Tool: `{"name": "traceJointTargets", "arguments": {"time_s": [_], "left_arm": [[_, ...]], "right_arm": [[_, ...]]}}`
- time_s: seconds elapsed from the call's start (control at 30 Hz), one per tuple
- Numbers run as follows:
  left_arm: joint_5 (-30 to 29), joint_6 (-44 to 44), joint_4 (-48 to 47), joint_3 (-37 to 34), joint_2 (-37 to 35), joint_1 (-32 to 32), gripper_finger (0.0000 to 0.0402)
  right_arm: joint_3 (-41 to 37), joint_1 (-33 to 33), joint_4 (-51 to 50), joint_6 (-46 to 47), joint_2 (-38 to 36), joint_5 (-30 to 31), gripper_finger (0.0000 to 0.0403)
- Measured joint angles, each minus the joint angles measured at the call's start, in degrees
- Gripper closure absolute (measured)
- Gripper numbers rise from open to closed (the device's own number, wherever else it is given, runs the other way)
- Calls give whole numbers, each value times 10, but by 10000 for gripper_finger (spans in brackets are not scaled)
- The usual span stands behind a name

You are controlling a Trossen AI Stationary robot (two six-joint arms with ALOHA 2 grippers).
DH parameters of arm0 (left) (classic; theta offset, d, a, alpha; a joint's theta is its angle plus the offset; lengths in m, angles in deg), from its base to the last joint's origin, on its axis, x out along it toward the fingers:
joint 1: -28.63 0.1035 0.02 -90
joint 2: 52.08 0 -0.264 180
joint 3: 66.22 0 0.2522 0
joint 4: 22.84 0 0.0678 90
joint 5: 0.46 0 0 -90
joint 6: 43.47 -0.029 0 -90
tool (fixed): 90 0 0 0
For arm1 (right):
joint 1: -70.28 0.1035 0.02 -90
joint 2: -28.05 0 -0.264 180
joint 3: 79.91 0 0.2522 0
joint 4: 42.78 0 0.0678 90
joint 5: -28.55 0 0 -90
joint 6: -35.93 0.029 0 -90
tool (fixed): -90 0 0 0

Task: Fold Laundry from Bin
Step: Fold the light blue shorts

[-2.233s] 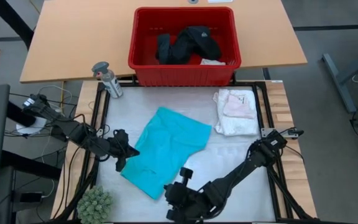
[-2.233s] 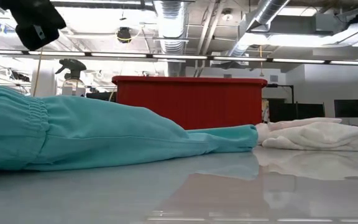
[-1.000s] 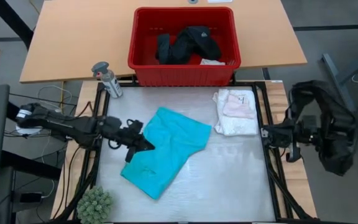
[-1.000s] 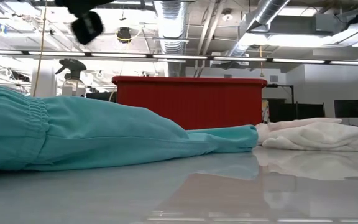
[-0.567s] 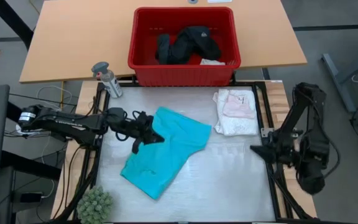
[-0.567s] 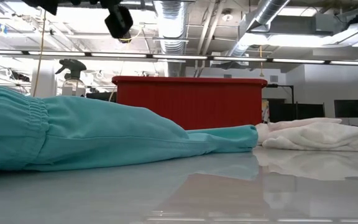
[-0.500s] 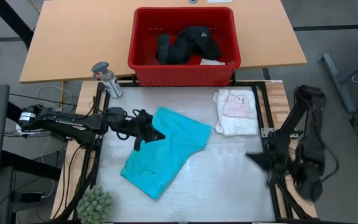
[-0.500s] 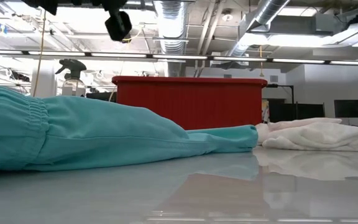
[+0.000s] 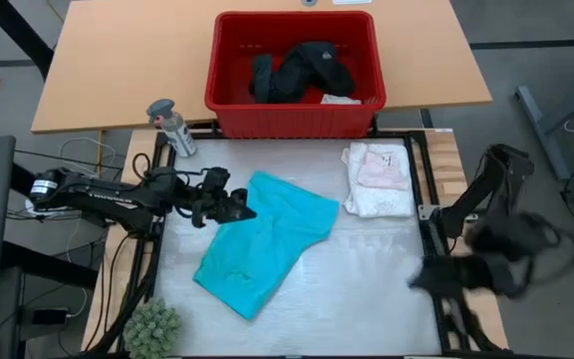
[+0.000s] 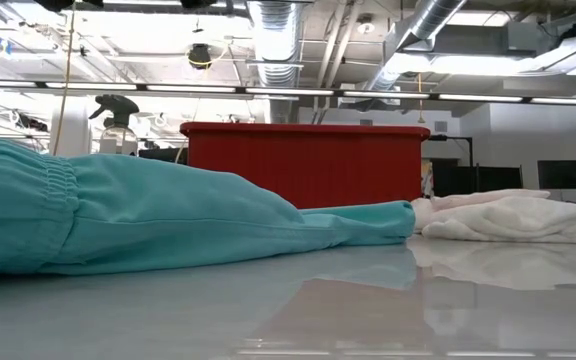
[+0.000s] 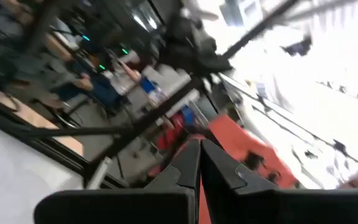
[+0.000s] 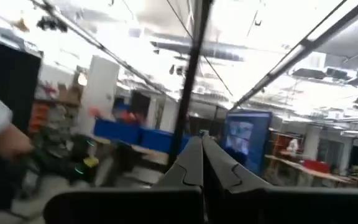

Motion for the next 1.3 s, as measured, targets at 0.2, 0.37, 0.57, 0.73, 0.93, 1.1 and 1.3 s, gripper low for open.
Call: {"name": "traceJointTargets", "arguments": {"time_s": [0.2,0.37,0.57,0.73,0.93,1.1,1.3], "left_arm": [[16,-67,-81,0,-53,9,401],[-21,-171,-256,0,-142,10,401],[-113,-238,-403,0,-241,10,401],[-107,-214,-465,0,-285,0,401],[-153,-247,-498,0,-301,-15,401],[-190,-326,-554,0,-300,-17,401],[-191,-321,-560,0,-298,-18,401]], "right_arm": [[-72,-187,-124,215,-27,-149,386],[-154,-270,-63,345,-25,-164,386],[-234,-300,105,342,10,-207,386],[-243,-324,124,336,36,-211,386],[-235,-387,151,432,71,-222,386],[-220,-437,165,516,139,-293,385],[-173,-452,178,539,208,-380,385]]}}
